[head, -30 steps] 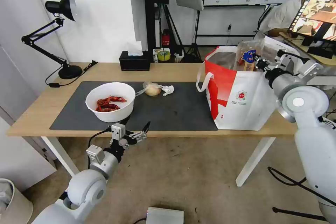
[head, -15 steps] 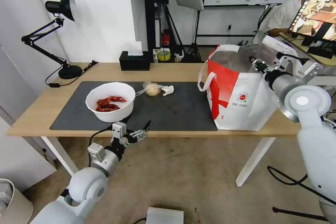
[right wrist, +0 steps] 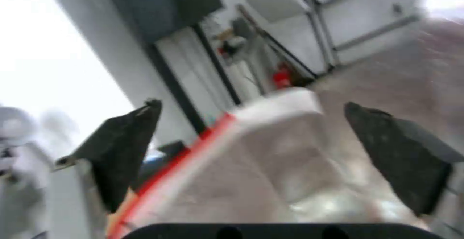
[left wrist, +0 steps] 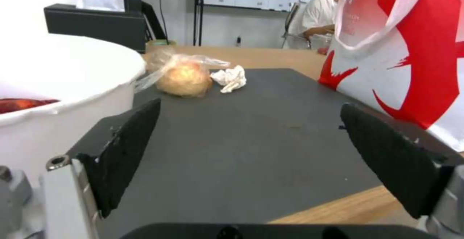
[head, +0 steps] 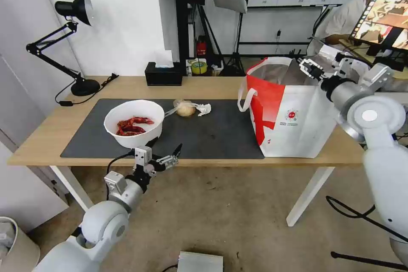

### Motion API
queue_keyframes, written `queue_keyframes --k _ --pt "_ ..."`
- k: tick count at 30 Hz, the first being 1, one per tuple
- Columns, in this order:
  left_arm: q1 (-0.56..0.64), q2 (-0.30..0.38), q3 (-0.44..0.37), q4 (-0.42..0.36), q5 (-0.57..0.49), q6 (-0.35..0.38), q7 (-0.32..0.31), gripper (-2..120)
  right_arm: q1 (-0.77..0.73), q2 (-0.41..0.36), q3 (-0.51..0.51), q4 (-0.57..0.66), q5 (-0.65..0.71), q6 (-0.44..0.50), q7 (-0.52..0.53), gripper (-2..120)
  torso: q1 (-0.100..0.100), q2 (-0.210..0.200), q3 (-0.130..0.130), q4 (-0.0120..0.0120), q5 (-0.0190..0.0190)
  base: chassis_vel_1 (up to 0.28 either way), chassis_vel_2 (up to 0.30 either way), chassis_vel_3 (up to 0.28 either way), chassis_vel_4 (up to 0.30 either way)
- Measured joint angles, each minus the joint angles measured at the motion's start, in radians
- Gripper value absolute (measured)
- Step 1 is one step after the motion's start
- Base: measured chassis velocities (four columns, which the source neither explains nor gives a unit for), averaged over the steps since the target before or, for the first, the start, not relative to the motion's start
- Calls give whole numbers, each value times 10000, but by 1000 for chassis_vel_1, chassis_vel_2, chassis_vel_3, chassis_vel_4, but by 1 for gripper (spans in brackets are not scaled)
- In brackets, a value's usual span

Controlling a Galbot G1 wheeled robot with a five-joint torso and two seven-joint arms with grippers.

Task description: Pick up the trash from the table and place it into the takeout bag.

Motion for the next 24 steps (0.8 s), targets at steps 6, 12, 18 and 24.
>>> queue_keyframes --k 6,12,18,24 --pt "97 32 -158 -55 8 2 7 100 -76 -216 -357 714 8 207 -1172 100 0 1 0 1 -2 0 0 0 0" --pt "280 47 -388 -80 -21 -114 82 100 -662 -547 -899 1859 -180 -28 -2029 100 0 1 -1 1 -3 0 0 0 0" --pt "503 54 -635 -39 22 -235 156 100 -1766 -1003 -1502 2740 -1307 -113 -2703 100 0 1 0 0 -2 0 0 0 0" --pt "790 39 -928 81 207 -484 353 100 -3111 -1168 -2174 3323 -2844 899 -2880 100 -1 1 -1 0 -2 0 0 0 0"
